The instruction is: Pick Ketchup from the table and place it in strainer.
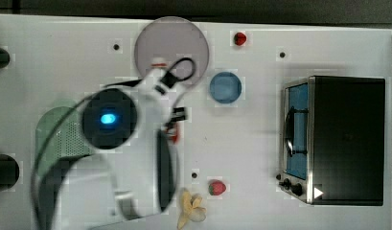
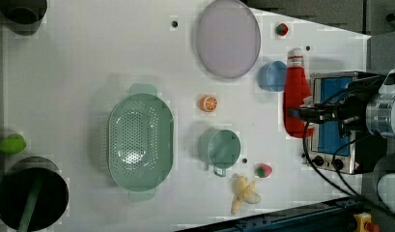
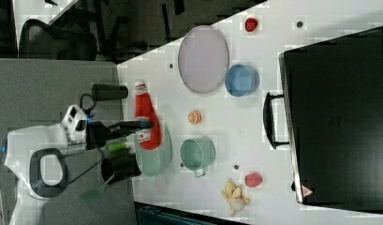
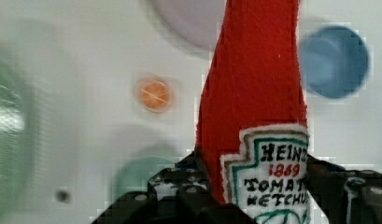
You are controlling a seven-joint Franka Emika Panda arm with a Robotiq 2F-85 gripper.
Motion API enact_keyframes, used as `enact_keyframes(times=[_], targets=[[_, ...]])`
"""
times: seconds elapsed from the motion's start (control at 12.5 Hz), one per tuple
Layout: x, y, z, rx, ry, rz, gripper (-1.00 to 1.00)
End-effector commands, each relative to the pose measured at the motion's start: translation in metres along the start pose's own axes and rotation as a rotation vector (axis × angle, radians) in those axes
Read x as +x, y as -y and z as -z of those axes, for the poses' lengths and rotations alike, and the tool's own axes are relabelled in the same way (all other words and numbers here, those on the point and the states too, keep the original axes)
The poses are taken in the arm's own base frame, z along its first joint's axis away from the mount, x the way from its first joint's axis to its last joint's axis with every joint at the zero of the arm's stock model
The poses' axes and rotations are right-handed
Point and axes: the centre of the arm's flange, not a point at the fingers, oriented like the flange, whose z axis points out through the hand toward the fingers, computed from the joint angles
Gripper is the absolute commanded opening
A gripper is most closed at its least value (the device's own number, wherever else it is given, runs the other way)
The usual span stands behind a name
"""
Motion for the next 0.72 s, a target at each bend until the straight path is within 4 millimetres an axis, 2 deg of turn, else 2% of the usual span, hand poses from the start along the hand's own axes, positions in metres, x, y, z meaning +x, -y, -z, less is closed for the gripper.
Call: enact_keyframes(times=[0.08,0.24,0.48,0.72], targets=[[-0.023,0.107,-0.021,0.032,0.083,-0.106,0.25],[-0.033,0.153,-0.031,0.034,0.091,-0.14,0.25],[-0.041,0.211,-0.052,0.08,0.085,-0.164,0.25],[-0.045,0.262,-0.088,0.186,0.078,-0.254,0.25]])
